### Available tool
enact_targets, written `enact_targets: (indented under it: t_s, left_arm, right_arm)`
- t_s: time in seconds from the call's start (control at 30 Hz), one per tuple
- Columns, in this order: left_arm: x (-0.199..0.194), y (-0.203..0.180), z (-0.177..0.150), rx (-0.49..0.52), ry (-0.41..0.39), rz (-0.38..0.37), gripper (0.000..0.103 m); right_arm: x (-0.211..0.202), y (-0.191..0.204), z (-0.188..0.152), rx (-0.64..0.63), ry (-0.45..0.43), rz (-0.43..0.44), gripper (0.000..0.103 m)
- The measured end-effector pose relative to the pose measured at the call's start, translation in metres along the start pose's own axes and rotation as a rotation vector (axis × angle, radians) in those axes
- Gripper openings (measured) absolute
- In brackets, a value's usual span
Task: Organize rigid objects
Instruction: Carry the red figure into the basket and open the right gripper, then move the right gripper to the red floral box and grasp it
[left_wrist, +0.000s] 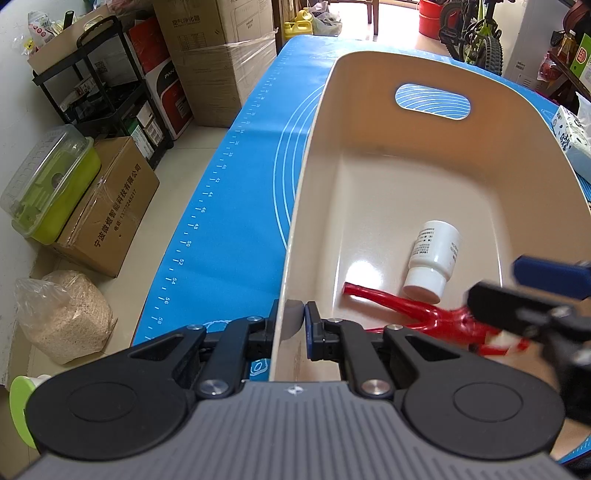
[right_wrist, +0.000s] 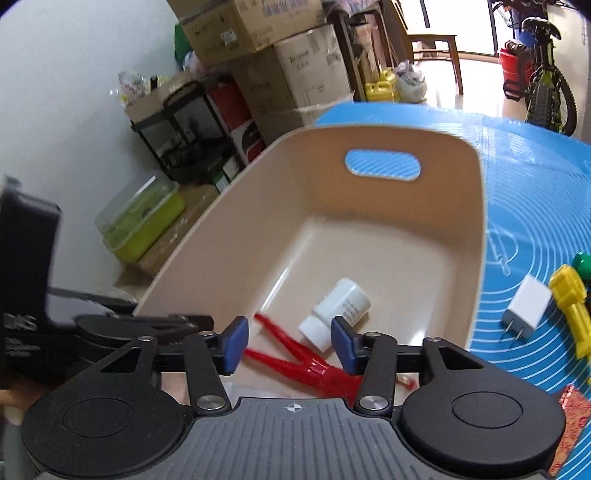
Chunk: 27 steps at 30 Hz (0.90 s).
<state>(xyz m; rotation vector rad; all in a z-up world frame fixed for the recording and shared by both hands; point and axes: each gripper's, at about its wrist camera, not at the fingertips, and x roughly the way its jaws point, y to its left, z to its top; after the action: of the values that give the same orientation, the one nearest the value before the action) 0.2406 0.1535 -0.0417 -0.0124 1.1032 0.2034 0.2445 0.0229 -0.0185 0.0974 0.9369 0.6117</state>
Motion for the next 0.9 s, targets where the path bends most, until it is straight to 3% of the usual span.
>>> enact_targets:
  t_s: [0.37, 0.6, 0.9]
  left_arm:
    - [0.000, -0.001, 0.000, 0.005, 0.002, 0.002, 0.013]
    - [0.001, 0.000, 0.000, 0.001, 0.003, 0.000, 0.013]
    - [0.001, 0.000, 0.000, 0.002, 0.002, 0.001, 0.013]
  right_arm:
    - [-0.058, -0.039, 0.004, 0.064, -0.130, -0.102, 0.077]
    - [-0.082, -0.076, -0.002, 0.164, -0.154, -0.185, 0.078]
    - [-0.070, -0.121, -0.026, 0.274, -0.041, -0.340, 0.080]
